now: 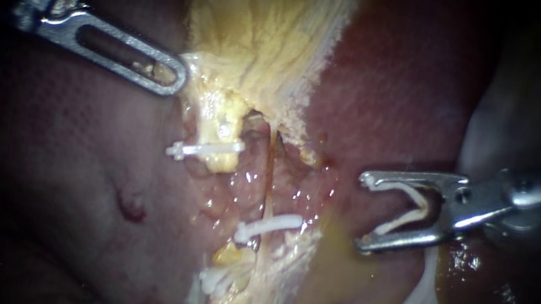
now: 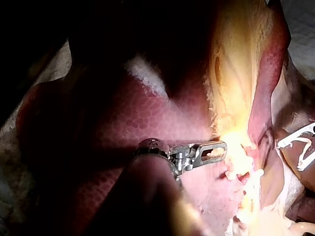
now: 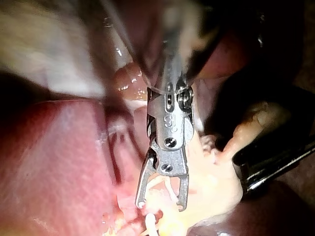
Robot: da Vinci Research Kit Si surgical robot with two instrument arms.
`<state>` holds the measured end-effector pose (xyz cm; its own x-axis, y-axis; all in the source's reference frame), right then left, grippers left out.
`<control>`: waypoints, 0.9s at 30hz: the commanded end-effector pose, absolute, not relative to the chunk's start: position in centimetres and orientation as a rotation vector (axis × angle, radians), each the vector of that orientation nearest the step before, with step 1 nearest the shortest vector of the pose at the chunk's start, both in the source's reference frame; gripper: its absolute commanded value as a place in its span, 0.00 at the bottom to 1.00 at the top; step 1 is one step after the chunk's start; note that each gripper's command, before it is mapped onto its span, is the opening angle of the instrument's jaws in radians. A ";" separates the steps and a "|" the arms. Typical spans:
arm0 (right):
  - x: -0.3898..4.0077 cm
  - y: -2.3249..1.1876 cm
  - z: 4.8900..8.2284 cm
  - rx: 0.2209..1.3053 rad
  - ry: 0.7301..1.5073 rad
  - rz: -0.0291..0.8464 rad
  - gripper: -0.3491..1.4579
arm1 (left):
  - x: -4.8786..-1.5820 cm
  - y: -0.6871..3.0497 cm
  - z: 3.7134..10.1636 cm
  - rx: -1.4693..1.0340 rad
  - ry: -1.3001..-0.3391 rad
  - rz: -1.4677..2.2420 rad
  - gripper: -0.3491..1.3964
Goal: Clipping second clip right tube
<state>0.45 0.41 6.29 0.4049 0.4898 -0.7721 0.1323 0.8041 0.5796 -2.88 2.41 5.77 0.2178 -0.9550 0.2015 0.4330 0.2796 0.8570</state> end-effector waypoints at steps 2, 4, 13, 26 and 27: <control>0.54 0.39 6.30 0.666 1.165 0.279 0.46 | -2.88 2.40 5.77 0.757 -0.853 -1.101 0.00; 0.61 0.38 6.32 0.694 1.171 0.298 0.46 | -2.88 2.40 5.77 0.754 -0.853 -1.102 0.00; 0.80 0.30 6.58 0.768 1.169 0.395 0.46 | -2.89 2.40 5.77 0.754 -0.853 -1.103 0.00; 0.99 0.30 6.99 0.806 1.151 0.440 0.47 | -2.90 2.39 5.77 0.755 -0.853 -1.102 0.00; 1.01 0.29 7.00 0.812 1.150 0.441 0.47 | -2.90 2.39 5.77 0.755 -0.853 -1.102 0.00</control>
